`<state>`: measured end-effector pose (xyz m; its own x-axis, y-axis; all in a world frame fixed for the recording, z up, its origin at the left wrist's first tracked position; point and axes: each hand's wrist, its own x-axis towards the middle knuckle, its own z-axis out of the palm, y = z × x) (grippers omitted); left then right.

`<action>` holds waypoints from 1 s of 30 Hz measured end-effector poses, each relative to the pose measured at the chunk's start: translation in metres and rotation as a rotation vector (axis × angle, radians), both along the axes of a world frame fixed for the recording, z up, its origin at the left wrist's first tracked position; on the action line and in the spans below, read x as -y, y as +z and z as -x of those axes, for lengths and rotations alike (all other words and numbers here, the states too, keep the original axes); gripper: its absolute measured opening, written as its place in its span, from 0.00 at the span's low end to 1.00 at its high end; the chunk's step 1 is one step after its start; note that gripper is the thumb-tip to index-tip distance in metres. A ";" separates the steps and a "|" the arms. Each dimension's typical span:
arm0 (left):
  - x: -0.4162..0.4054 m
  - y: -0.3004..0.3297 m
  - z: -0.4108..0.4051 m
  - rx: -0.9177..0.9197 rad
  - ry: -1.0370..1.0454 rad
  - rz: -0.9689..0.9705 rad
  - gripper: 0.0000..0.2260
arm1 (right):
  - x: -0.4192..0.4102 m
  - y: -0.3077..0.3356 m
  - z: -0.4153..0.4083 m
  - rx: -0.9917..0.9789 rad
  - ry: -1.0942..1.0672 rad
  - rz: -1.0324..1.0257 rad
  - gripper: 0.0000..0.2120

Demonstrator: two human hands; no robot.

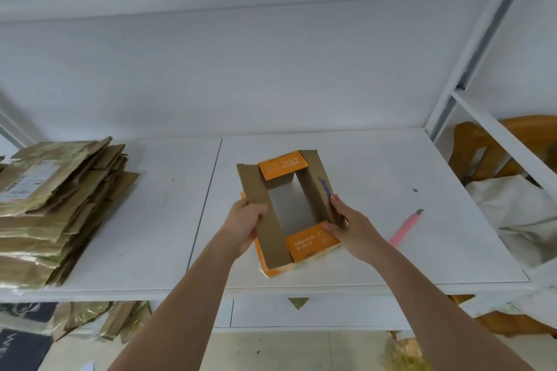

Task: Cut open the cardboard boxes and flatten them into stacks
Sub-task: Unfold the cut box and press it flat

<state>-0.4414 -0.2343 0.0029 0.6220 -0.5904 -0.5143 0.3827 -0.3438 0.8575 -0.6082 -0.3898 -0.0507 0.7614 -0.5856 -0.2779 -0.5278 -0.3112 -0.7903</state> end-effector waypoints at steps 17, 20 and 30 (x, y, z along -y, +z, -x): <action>0.004 0.073 0.010 1.009 -0.495 -0.220 0.13 | -0.003 0.099 -0.025 -0.140 0.056 1.131 0.40; 0.007 0.082 0.004 1.160 -0.464 -0.215 0.17 | -0.007 0.092 -0.019 -0.078 0.061 0.933 0.29; -0.032 0.017 -0.029 1.405 0.051 -0.464 0.06 | -0.037 0.022 -0.008 0.230 -0.198 -0.096 0.17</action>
